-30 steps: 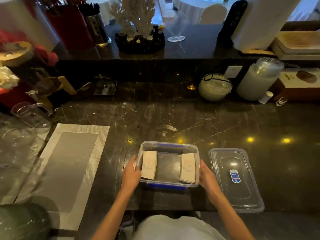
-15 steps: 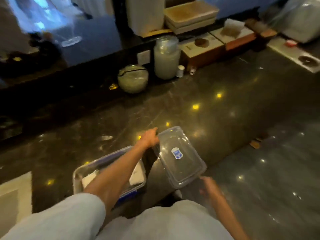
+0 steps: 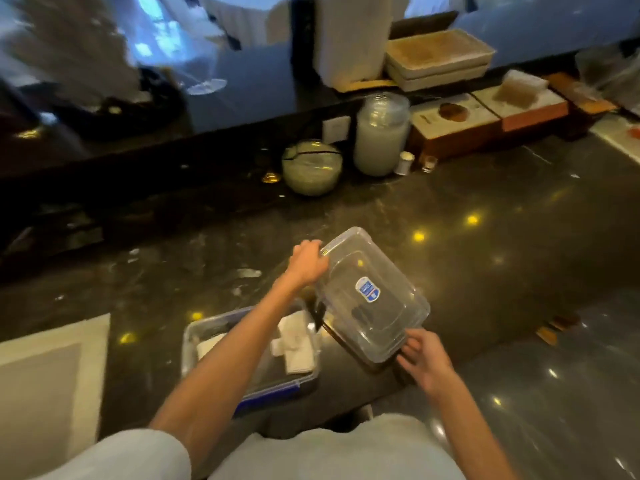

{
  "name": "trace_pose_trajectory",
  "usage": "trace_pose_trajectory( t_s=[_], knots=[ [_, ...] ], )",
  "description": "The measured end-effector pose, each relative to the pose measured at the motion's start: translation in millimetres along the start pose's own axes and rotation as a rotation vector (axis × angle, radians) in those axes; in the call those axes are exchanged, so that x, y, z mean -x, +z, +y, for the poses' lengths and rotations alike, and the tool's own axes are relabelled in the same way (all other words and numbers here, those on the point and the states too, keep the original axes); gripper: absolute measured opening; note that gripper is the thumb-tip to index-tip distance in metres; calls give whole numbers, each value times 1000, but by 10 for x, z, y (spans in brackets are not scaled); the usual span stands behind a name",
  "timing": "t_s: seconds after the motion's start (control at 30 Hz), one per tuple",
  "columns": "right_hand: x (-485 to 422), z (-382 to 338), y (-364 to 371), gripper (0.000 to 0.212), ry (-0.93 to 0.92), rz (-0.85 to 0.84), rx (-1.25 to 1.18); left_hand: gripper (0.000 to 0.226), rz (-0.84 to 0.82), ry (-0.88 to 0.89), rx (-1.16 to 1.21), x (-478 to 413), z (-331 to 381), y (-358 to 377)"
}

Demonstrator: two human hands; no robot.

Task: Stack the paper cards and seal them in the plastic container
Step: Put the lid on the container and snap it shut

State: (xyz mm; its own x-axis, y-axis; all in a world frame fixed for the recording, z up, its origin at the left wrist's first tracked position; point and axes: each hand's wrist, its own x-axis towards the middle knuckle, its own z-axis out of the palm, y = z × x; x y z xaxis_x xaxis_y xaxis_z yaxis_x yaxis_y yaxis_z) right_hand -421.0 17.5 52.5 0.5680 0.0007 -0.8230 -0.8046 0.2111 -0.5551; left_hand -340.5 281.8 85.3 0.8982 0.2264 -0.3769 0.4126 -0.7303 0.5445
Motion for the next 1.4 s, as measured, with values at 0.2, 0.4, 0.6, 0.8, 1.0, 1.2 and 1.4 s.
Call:
trace_pose_trajectory(
  t_s=[0.2, 0.4, 0.6, 0.8, 1.0, 1.2, 1.4],
  knots=[
    [11, -148, 1372, 26, -147, -248, 342, 36, 253, -249, 272, 918, -1366, -1047],
    [189, 412, 1831, 37, -326, -318, 717, 6, 328, -488, 426, 1898, -2361, -740],
    [275, 759, 1446, 45, -469, -62, 801, 26, 274, -477, 563, 2027, -2388, -127],
    [247, 797, 1280, 47, -493, -62, 862, 20, 349, -436, 442, 1962, -2286, 17],
    [214, 802, 1380, 42, -545, -113, 894, 22, 359, -497, 469, 1974, -2373, 31],
    [170, 800, 1404, 47, -564, -144, 967, 45, 347, -505, 453, 2004, -2366, 51],
    [125, 816, 1413, 48, -561, -153, 1012, 45, 316, -485, 492, 2014, -2413, 54]
  ],
)
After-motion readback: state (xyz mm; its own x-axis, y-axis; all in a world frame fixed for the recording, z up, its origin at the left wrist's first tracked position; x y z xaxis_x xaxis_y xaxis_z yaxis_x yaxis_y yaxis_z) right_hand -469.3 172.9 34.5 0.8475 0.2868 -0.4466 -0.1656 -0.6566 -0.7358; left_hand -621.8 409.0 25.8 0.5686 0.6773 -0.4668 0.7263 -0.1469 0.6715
